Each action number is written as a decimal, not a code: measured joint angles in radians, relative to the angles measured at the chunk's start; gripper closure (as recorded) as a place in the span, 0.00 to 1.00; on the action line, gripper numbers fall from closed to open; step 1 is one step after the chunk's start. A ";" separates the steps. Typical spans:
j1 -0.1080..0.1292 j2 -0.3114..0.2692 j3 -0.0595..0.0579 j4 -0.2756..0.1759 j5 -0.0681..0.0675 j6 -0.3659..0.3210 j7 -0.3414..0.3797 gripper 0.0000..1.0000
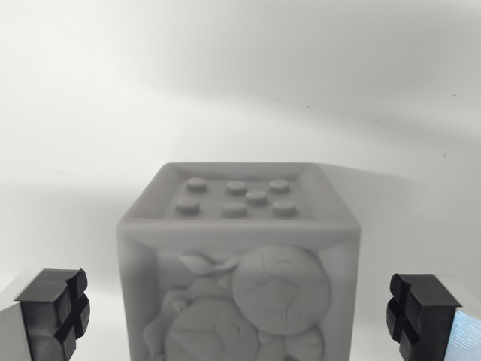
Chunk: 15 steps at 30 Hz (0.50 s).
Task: Destack cube
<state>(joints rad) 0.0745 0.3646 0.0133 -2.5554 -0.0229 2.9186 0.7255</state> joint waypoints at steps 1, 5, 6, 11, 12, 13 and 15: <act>0.000 -0.008 0.000 -0.002 0.000 -0.006 0.000 0.00; 0.000 -0.039 0.001 -0.009 0.002 -0.030 -0.001 0.00; -0.001 -0.050 0.002 -0.012 0.002 -0.038 -0.001 0.00; -0.001 -0.103 0.003 -0.021 0.005 -0.080 -0.003 0.00; -0.001 -0.115 0.003 -0.023 0.006 -0.089 -0.003 0.00; -0.001 -0.127 0.003 -0.025 0.007 -0.099 -0.004 0.00; -0.001 -0.151 0.004 -0.029 0.008 -0.119 -0.005 0.00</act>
<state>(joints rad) 0.0733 0.2135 0.0170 -2.5845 -0.0146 2.8000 0.7206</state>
